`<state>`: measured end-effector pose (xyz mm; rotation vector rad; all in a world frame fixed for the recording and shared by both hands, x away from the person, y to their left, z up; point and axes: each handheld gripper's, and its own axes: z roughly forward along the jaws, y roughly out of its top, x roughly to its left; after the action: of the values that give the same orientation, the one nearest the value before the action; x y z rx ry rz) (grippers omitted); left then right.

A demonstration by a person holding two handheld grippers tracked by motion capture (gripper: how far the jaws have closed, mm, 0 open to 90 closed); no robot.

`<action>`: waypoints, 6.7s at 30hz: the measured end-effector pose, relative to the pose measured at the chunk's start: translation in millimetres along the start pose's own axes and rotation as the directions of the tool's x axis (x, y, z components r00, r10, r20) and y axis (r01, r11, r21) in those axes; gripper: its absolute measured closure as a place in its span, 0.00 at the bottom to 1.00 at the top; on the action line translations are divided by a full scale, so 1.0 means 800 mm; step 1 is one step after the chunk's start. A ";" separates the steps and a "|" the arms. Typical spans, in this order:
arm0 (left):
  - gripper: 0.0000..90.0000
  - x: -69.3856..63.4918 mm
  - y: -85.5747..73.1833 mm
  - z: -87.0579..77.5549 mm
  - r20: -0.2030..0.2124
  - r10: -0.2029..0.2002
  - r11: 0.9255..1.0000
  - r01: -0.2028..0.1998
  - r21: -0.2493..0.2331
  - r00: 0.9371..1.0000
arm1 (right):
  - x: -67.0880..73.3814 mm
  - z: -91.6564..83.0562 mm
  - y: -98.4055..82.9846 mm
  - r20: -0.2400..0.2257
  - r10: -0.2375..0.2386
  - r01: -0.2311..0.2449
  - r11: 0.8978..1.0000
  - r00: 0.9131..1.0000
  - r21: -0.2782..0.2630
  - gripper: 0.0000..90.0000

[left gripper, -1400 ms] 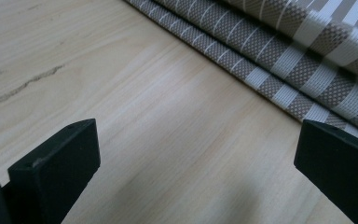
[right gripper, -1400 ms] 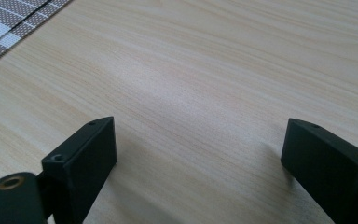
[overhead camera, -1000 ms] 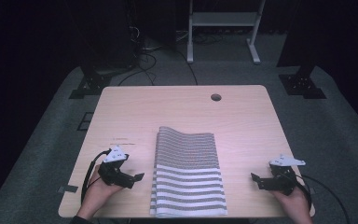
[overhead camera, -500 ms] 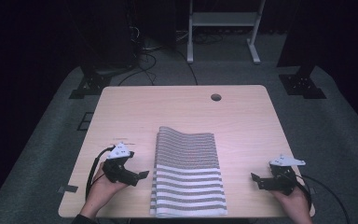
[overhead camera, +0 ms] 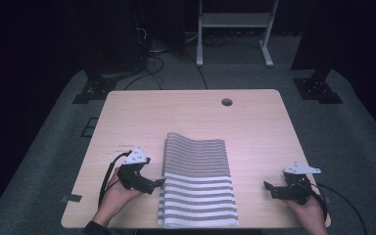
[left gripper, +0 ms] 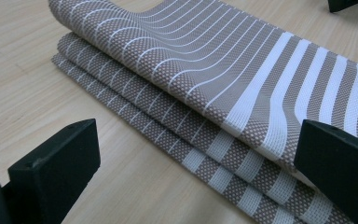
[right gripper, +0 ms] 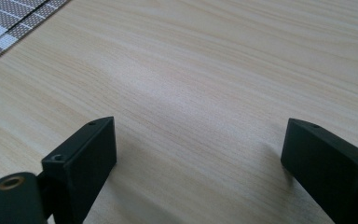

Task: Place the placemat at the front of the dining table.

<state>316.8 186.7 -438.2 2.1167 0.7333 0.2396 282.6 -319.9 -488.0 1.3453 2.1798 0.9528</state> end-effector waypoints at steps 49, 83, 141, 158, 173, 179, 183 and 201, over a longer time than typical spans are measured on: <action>0.30 -0.034 0.011 0.039 0.038 0.073 0.994 -0.076 0.076 0.997 | 0.000 0.000 0.000 0.001 0.001 -0.001 1.000 1.000 0.000 0.10; 0.97 -0.038 0.056 0.035 0.108 0.082 0.995 -0.087 0.042 0.991 | 0.000 0.000 0.000 0.001 0.001 -0.001 1.000 1.000 0.000 0.10; 0.98 -0.045 0.181 0.161 0.143 0.064 0.998 -0.061 -0.023 0.988 | 0.000 0.000 0.000 0.001 0.001 -0.001 1.000 1.000 0.000 0.10; 0.98 -0.063 0.200 0.192 0.180 0.059 0.998 -0.056 -0.022 0.982 | 0.000 0.000 0.000 0.001 0.003 -0.003 1.000 1.000 0.001 0.10; 0.97 -0.079 0.204 0.211 0.205 0.063 0.998 -0.065 0.001 0.977 | 0.000 0.000 0.000 -0.001 0.005 -0.005 1.000 1.000 0.001 0.10; 0.86 -0.075 0.204 0.209 0.180 0.062 0.998 -0.061 -0.008 0.982 | 0.000 0.000 0.000 0.000 0.005 -0.005 1.000 1.000 0.001 0.10; 0.78 -0.068 0.203 0.203 0.157 0.055 0.998 -0.053 -0.017 0.986 | 0.000 0.000 0.000 -0.001 0.005 -0.005 1.000 1.000 0.001 0.10; 0.54 -0.036 0.187 0.155 0.089 0.046 0.999 -0.045 -0.016 0.995 | 0.000 0.000 0.000 0.003 0.007 -0.007 1.000 1.000 0.002 0.10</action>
<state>407.1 18.3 -393.8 2.1179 0.6301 0.1732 282.5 -320.2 -488.0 1.3554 2.1751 0.9509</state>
